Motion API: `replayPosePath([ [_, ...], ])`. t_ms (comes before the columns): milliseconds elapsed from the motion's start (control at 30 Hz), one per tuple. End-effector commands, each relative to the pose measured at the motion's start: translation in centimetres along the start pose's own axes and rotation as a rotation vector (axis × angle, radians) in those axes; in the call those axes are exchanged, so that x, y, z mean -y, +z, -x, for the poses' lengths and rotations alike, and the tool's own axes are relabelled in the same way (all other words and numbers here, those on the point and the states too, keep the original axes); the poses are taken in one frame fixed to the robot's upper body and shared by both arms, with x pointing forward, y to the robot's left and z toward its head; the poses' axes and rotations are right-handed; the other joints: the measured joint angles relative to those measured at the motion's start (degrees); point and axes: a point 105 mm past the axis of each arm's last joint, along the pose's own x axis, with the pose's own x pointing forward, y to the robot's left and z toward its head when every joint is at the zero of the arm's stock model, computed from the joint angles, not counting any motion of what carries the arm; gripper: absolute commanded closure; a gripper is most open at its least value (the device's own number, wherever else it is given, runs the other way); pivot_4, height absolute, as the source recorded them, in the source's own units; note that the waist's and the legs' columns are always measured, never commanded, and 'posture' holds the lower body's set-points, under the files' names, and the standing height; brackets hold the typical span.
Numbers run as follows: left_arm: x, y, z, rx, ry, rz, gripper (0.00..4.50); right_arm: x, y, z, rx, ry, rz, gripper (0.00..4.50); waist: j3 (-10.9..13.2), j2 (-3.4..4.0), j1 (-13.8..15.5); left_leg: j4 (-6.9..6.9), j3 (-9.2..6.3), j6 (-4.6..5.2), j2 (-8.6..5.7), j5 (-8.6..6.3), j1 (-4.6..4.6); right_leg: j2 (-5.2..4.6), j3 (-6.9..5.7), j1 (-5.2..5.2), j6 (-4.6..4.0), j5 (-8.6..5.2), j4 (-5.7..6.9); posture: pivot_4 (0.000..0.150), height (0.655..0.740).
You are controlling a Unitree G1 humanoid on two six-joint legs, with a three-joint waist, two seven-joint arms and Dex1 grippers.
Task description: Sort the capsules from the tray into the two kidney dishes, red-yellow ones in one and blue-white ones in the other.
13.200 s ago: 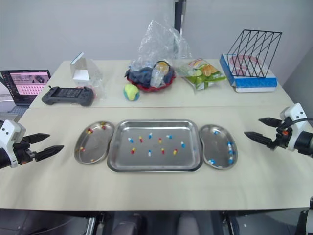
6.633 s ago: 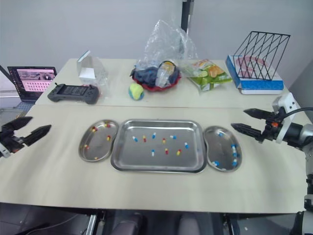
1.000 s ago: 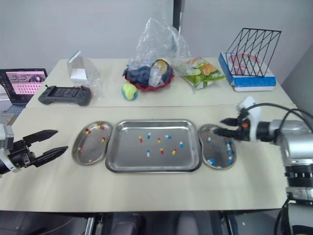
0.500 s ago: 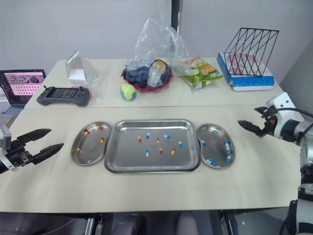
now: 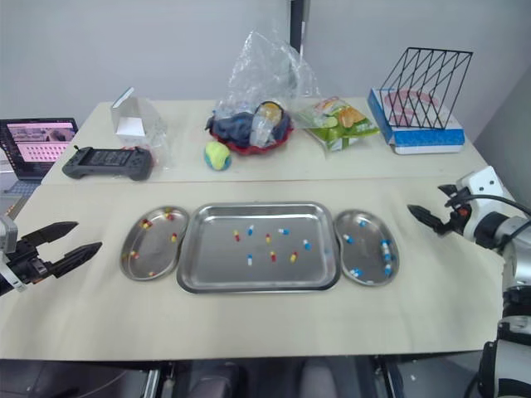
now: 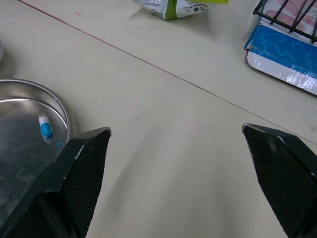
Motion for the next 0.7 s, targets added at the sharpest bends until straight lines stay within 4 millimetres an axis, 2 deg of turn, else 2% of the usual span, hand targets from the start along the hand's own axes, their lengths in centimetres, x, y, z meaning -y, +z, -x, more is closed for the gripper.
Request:
replayPosePath([
  [33, -0.5, 1.2, 0.6, 0.008, 0.040, -0.044, 0.00, 0.6, 1.9, 0.2, 0.060, -0.011, 0.056, 0.02, 0.00, 0.00, 0.00, 0.00, 0.00, 0.00, 0.00, 0.00, 0.01, 0.00, 0.00, 0.01, 0.00, 0.00, 0.00, 0.150, 0.7400],
  [200, -0.8, 0.6, 0.7, -0.018, 0.074, 0.003, 0.00, 0.6, 2.4, 0.1, 0.084, 0.000, 0.073, 0.02, 0.00, 0.00, -0.01, 0.00, 0.00, 0.00, 0.00, 0.00, 0.02, 0.00, 0.00, 0.02, 0.00, 0.00, 0.00, 0.150, 0.7400],
  [267, -0.7, 1.9, 0.2, 0.044, 0.089, 0.036, 0.00, 0.4, 2.6, 0.0, 0.096, 0.028, 0.063, 0.02, 0.00, 0.00, -0.01, 0.00, 0.00, 0.00, 0.00, 0.00, 0.03, 0.00, 0.00, 0.03, 0.00, 0.00, 0.00, 0.150, 0.7400],
  [333, -0.3, 3.1, -0.2, 0.083, 0.090, 0.048, 0.00, -0.5, 3.1, -0.1, 0.114, 0.121, -0.020, 0.02, 0.00, 0.00, 0.05, 0.01, 0.00, 0.00, 0.00, 0.00, 0.02, -0.01, 0.00, 0.04, 0.00, 0.00, 0.01, 0.150, 0.7400],
  [433, 0.1, 4.0, -0.7, 0.095, 0.099, 0.058, 0.00, -1.8, 4.0, 0.1, 0.126, 0.256, -0.128, 0.02, 0.00, 0.00, 0.05, 0.05, -0.01, 0.01, 0.01, -0.01, 0.03, -0.01, -0.01, 0.10, 0.00, 0.00, -0.02, 0.150, 0.7400],
  [500, 1.0, 4.8, -1.2, 0.116, 0.092, 0.063, 0.00, -2.4, 4.4, 0.3, 0.124, 0.310, -0.159, 0.02, 0.00, 0.00, 0.07, 0.05, -0.01, 0.02, 0.00, -0.01, 0.05, -0.01, 0.00, 0.13, 0.00, 0.00, -0.03, 0.150, 0.7400],
  [600, 3.4, 5.9, -3.3, 0.120, 0.069, 0.086, 0.00, -3.7, 4.7, 0.7, 0.102, 0.422, -0.204, 0.02, 0.00, 0.00, 0.22, 0.06, -0.03, 0.04, 0.00, -0.02, 0.04, -0.02, 0.00, 0.12, 0.00, 0.00, -0.03, 0.150, 0.7400],
  [700, 6.9, 6.0, -5.9, 0.057, -0.017, 0.161, 0.00, -4.6, 4.1, 1.4, 0.061, 0.486, -0.238, 0.02, 0.00, -0.01, 0.69, 0.18, -0.05, 0.06, 0.00, -0.04, 0.01, -0.02, -0.03, 0.17, 0.00, 0.00, -0.01, 0.150, 0.7400],
])
